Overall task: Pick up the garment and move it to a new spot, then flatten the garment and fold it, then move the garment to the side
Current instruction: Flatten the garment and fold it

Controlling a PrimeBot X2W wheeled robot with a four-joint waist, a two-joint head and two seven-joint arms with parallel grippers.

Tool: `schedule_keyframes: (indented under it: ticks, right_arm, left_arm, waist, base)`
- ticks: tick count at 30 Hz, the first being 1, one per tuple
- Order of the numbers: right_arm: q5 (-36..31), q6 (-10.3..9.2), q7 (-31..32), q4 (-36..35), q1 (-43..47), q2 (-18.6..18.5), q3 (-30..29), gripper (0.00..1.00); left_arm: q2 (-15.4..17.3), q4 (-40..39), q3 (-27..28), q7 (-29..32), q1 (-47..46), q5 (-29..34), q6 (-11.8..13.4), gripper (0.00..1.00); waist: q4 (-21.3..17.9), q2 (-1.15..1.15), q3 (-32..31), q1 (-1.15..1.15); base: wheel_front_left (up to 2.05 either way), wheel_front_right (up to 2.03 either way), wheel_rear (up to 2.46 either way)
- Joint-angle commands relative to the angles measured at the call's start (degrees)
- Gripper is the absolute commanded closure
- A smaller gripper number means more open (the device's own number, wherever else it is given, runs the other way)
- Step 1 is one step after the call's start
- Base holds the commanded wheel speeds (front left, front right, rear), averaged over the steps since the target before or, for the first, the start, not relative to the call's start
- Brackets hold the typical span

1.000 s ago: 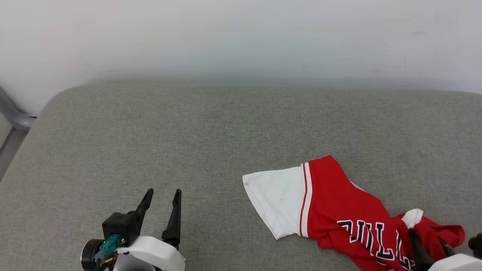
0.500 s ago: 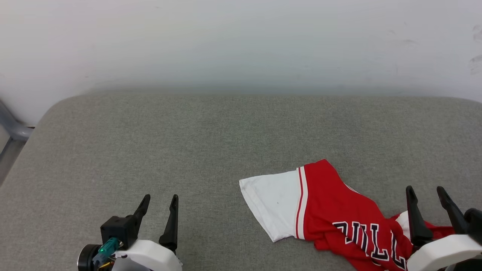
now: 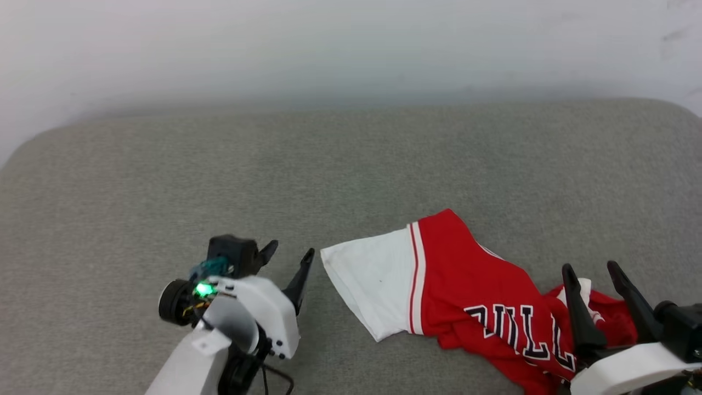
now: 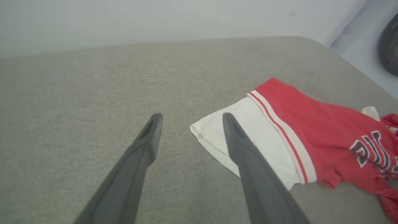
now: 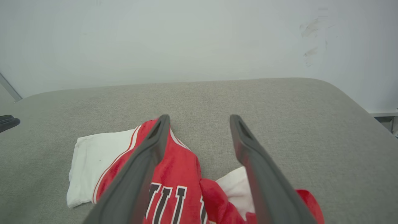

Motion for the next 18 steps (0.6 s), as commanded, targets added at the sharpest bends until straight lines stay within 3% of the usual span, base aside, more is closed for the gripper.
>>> schedule_keyframes:
  ticks: [1,7,18]
  right_arm:
    - [0.4,-0.03,-0.5,0.2,-1.5,0.1,0.6,0.0]
    - [0.8,-0.03,-1.3,1.8,-3.9,0.1,2.4,0.0]
    - [1.9,-0.03,-3.2,4.5,-5.8,0.1,3.5,0.0]
  left_arm:
    - [0.0,1.2,-0.6,2.8,-2.5,-0.8,-0.8,0.0]
    - [0.7,5.7,-3.3,14.1,-8.3,-2.9,-2.6,0.0]
    - [2.5,11.8,-8.7,28.7,-11.7,-4.3,-4.0,0.0]
  waist:
    - [-2.3,0.0,2.5,0.0]
    - [-5.0,0.0,6.1,0.0]
    - [-7.4,0.0,9.0,0.0]
  base:
    - [0.0,0.0,0.0]
    - [0.0,0.0,0.0]
    - [0.0,0.0,0.0]
